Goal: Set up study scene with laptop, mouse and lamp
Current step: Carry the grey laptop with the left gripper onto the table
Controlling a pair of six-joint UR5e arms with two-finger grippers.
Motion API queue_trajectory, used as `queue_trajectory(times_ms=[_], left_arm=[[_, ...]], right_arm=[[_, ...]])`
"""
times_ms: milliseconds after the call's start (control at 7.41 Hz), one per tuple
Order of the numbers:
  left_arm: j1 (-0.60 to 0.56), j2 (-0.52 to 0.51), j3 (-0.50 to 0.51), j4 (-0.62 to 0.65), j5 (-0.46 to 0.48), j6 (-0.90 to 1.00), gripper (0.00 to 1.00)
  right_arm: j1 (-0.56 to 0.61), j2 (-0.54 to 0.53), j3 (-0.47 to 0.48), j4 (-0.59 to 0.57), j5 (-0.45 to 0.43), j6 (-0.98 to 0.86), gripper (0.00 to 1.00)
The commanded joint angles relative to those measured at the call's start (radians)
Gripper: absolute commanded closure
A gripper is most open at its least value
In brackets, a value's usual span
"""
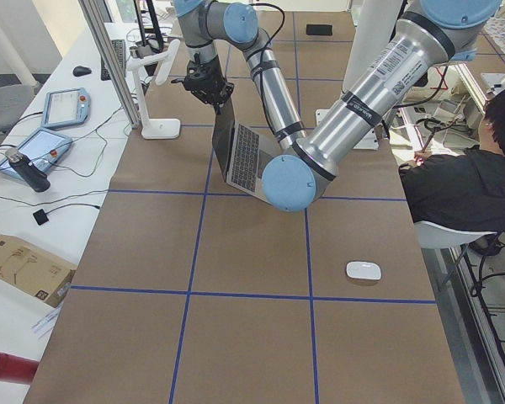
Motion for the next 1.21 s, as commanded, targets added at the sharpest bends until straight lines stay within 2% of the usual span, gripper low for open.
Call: queue_trajectory(times_ms=[0, 540, 809, 1079], left_arm=[[0.05, -0.064, 0.061, -0.067, -0.002, -0.184, 1.0], [0.127, -0.102, 0.122, -0.095, 0.009, -0.223, 1.0], [0.154, -0.131, 0.172, -0.154, 0.07, -0.279, 1.0], [0.168, -0.134, 0.202, -0.185, 0.079, -0.283, 1.0]], right_arm=[[0.002, 0.003, -0.006, -0.001, 0.001, -0.001, 0.01], [0.002, 0.003, -0.006, -0.004, 0.004, 0.001, 0.01], [0.0, 0.003, -0.008, -0.005, 0.007, 0.001, 0.01], [0.0, 0.003, -0.009, -0.005, 0.007, 0.001, 0.01]])
